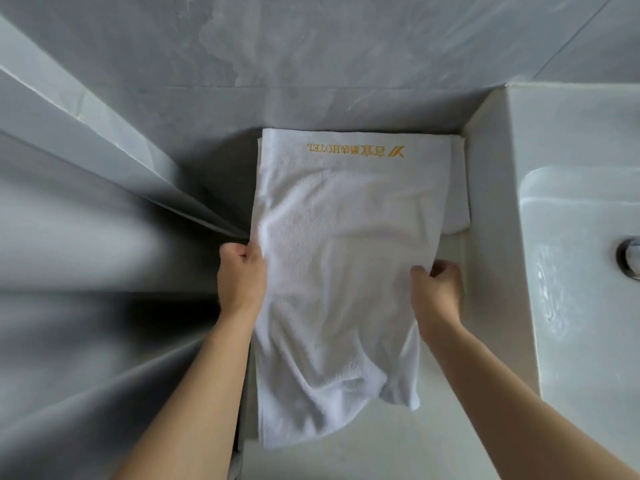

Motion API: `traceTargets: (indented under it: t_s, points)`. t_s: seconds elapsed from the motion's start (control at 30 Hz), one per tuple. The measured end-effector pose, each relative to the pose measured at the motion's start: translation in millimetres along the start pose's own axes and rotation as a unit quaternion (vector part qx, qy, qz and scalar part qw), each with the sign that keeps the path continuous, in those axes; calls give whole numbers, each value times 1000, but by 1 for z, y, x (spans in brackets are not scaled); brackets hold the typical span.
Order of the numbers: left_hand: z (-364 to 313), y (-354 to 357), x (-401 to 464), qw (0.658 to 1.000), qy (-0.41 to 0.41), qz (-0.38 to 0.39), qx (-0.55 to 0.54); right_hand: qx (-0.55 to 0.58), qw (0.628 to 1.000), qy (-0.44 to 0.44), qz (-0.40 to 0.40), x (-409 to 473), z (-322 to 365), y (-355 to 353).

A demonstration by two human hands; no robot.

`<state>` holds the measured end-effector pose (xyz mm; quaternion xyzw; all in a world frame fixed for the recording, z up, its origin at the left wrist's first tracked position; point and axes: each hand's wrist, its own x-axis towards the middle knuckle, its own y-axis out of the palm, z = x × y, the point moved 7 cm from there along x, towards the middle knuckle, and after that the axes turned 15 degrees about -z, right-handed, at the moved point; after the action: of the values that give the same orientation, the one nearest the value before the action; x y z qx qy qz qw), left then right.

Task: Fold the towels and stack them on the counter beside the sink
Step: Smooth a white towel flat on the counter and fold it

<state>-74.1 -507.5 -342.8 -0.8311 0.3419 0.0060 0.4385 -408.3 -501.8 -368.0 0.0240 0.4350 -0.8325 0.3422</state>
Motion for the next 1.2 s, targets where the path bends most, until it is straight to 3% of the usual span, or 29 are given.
traceTargets:
  t_s: [0.07,0.13,0.27,0.5,0.7,0.8,0.9,0.97,1.07,1.2]
  points:
    - [12,1,-9,1000,19,15,9,-22,999,18,21,-3,-6,1]
    - [17,0,-9,1000,10,16,1,0,999,52,-9,2,-8,-4]
    - [21,-6,2,995,-74,8,-67,63,988,119,-80,17,-12,-21]
    - [41,-9,-20,980,-119,149,-52,13,996,93,0,-6,-31,-32]
    - [75,-20,-68,965,-130,225,26,-72,984,110,120,-39,-80,-37]
    - [86,-25,-79,968,-137,208,8,-23,991,106,84,-33,-87,-48]
    - [89,-31,-87,959,-177,188,-113,59,990,122,49,-30,-81,-62]
    - [93,-36,-97,951,-178,209,-141,32,990,94,96,-43,-76,-63]
    - [107,-41,-118,947,-144,270,-101,-70,981,50,174,-69,-87,-63]
    - [118,-43,-148,942,-104,307,-90,-146,971,-39,187,-75,-92,-66]
